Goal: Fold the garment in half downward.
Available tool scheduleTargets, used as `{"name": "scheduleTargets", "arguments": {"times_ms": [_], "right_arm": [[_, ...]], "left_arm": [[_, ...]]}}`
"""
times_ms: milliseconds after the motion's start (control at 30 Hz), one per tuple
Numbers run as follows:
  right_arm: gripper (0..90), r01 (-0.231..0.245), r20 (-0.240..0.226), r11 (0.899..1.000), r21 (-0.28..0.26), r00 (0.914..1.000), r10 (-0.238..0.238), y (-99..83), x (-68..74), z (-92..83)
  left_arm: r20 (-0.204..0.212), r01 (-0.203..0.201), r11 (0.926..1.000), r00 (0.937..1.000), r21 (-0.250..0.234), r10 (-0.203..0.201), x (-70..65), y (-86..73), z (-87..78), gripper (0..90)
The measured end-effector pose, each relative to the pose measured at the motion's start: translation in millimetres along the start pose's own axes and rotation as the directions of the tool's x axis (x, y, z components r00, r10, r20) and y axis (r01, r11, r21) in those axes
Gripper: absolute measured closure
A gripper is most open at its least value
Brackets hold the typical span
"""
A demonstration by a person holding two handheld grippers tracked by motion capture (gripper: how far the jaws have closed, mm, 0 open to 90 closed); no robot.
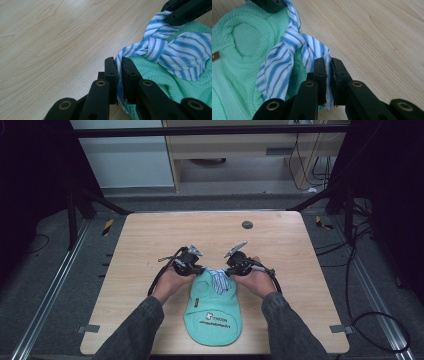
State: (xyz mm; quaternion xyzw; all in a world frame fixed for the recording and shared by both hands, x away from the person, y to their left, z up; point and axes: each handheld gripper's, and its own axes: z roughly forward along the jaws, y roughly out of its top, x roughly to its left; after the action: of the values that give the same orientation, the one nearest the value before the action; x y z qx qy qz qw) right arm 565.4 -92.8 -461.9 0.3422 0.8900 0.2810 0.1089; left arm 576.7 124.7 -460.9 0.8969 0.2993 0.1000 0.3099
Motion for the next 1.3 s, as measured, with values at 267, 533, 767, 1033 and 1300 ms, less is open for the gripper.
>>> {"name": "scheduleTargets", "arguments": {"times_ms": [267, 533, 767, 1033, 1300], "right_arm": [[83.4, 0.012, 0.002, 1.0, -0.004, 0.9999, -0.012, 0.9, 1.8, -4.0], [83.3, 0.032, 0.003, 0.999, -0.009, 0.9995, -0.032, 1.4, 4.4, -9.9], [83.3, 0.066, 0.007, 0.998, -0.015, 0.9978, -0.066, 3.7, 11.0, -22.1], [83.3, 0.081, 0.007, 0.996, -0.044, 0.9967, -0.081, 4.6, 13.5, -34.5], [83.4, 0.103, 0.026, 0.993, -0.054, 0.9945, -0.101, 12.9, 13.5, -41.1]], "left_arm": [[0.003, -0.029, 0.9996, 0.9996, 0.001, 0.029, -0.9, 2.1, -4.4, 83.8], [0.011, -0.035, 0.9994, 0.9993, -0.006, 0.035, -2.2, 3.3, -9.6, 84.0], [0.01, -0.053, 0.9984, 0.9986, -0.021, 0.053, -6.6, 4.2, -18.3, 84.0], [0.017, -0.058, 0.9977, 0.9981, -0.036, 0.058, -8.3, 6.5, -30.3, 84.1], [-0.002, -0.083, 0.9959, 0.9965, -0.036, 0.083, -7.8, 14.8, -40.8, 84.2]]}}
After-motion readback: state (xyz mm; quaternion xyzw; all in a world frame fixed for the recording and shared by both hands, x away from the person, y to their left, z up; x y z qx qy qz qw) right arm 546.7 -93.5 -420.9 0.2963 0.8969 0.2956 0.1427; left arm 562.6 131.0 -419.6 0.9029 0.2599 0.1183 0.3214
